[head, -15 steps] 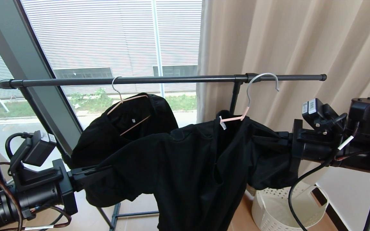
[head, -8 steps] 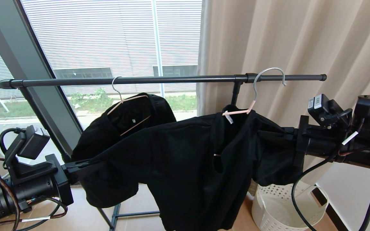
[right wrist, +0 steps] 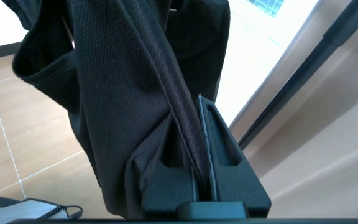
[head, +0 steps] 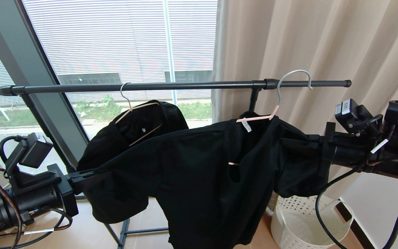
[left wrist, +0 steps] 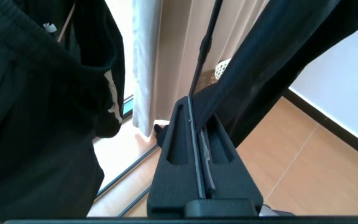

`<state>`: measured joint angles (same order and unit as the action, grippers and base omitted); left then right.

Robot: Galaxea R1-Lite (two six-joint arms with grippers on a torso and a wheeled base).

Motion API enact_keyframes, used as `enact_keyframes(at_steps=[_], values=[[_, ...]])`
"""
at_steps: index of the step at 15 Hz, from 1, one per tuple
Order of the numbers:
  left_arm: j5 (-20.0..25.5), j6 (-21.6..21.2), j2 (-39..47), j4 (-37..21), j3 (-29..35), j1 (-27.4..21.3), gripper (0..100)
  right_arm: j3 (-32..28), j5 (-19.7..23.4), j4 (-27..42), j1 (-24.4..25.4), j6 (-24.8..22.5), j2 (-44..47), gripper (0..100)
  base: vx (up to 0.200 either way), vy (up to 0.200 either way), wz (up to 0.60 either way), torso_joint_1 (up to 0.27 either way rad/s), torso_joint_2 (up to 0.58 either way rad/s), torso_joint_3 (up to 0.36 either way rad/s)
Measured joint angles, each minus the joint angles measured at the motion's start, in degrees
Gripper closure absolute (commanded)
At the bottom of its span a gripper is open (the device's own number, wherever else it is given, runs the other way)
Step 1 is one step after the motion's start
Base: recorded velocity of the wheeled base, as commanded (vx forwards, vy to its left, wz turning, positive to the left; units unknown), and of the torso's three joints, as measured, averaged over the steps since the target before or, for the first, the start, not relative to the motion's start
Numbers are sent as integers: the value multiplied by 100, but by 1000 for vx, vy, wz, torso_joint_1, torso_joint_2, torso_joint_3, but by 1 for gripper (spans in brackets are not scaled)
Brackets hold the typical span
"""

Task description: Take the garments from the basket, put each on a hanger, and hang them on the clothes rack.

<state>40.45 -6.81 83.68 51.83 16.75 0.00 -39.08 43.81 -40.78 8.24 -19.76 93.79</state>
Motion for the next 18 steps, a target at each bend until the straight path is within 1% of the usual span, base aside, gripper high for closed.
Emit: enact_keyframes(at_steps=[6,7,11,14,16,18], values=[[-5,11,15,0,-9,0,100,-28,-5,-2,-100,-5,15,100,0,0,0,0,0,0],[-7,-11,23,2,-18,-2,0,-28,-5,0,-100,-7,26,100,0,0,0,0,0,0],[-9,4,6,0,-60,-29,0,-9,-7,0,-98,-9,55,100,0,0,0,0,0,0],[72,46,-41,-2,-88,-85,0,20,-13,11,-65,-16,99,100,0,0,0,0,0,0],[60,184,-113,-20,-85,-182,0,37,-32,13,29,-32,199,100,0,0,0,0,0,0],[-27,206,-149,-35,-49,-300,0,44,-33,0,88,-40,284,100,0,0,0,0,0,0]])
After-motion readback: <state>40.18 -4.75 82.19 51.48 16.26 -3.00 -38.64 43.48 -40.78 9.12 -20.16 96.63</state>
